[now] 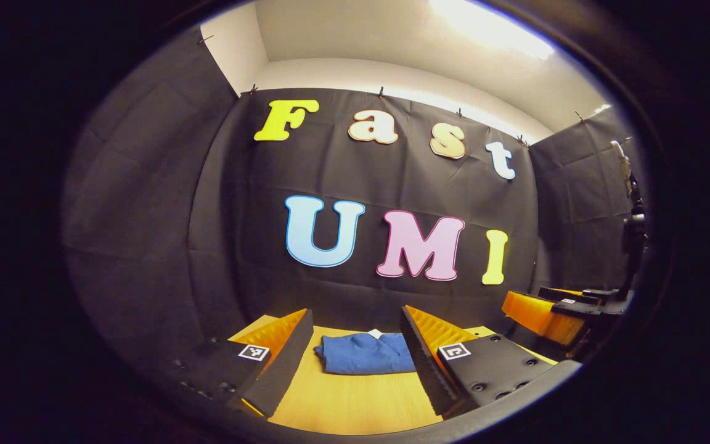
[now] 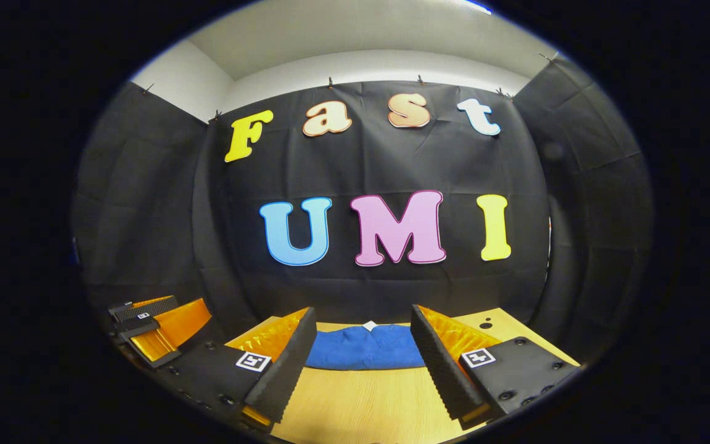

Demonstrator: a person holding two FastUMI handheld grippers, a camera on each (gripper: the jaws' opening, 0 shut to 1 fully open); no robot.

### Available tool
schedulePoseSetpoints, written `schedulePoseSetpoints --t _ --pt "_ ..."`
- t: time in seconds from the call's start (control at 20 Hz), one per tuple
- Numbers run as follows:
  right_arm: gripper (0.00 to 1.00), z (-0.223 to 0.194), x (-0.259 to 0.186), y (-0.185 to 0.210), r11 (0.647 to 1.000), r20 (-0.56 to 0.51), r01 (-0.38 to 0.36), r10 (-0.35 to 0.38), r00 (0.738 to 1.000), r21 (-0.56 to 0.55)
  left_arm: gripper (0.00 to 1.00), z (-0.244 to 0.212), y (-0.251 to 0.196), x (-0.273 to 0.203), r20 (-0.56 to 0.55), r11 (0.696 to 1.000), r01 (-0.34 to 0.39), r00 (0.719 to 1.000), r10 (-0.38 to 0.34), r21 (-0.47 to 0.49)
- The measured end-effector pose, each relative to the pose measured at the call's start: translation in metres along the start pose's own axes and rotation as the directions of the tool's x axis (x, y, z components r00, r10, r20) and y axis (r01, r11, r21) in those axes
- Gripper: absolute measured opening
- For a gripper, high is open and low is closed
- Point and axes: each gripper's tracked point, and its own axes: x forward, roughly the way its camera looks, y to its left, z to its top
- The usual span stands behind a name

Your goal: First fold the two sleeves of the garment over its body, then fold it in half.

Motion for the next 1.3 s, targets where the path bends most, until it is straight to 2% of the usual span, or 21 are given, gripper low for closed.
schedulePoseSetpoints --t 0.2,0.45,0.7,0.75,0.8,0.95,1.2,1.25,1.3 --pt "0.96 0.001 -0.008 -0.002 1.000 0.026 0.014 -0.015 1.000 0.011 0.84 -0.010 0.002 -0.005 -0.010 1.000 -0.016 1.000 0.016 -0.019" --pt "0.96 0.005 -0.006 -0.006 0.999 0.054 0.031 -0.032 0.998 0.021 0.82 -0.008 -0.002 -0.012 -0.002 0.999 -0.010 1.000 0.010 0.043" --pt "0.96 0.001 -0.009 -0.006 1.000 0.050 0.020 -0.021 0.999 0.020 0.82 -0.003 -0.015 -0.018 0.034 0.998 0.025 0.999 -0.027 0.063" --pt "0.96 0.002 -0.008 -0.005 1.000 0.054 0.013 -0.014 0.998 0.011 0.84 0.000 -0.016 -0.019 0.040 0.998 0.022 0.999 -0.024 0.059" --pt "0.96 0.000 -0.007 -0.005 1.000 0.052 0.007 -0.007 0.999 0.004 0.80 0.000 -0.014 -0.018 0.041 0.999 0.013 0.999 -0.015 0.052" --pt "0.96 -0.008 -0.006 -0.006 1.000 0.025 -0.004 0.003 1.000 0.018 0.82 0.001 -0.008 -0.018 0.037 0.998 -0.013 0.999 0.011 0.059" --pt "0.96 -0.003 0.002 -0.004 1.000 0.046 -0.008 0.008 0.999 0.008 0.80 0.001 -0.008 -0.015 0.035 0.998 -0.012 0.999 0.010 0.058" --pt "0.85 -0.007 0.003 -0.001 1.000 0.041 -0.017 0.017 0.999 0.001 0.82 0.002 -0.007 -0.015 0.034 0.998 -0.014 0.999 0.012 0.060" --pt "0.85 -0.009 0.002 0.000 1.000 0.034 -0.024 0.024 0.999 -0.003 0.80 0.002 -0.006 -0.015 0.034 0.998 -0.014 0.999 0.012 0.061"
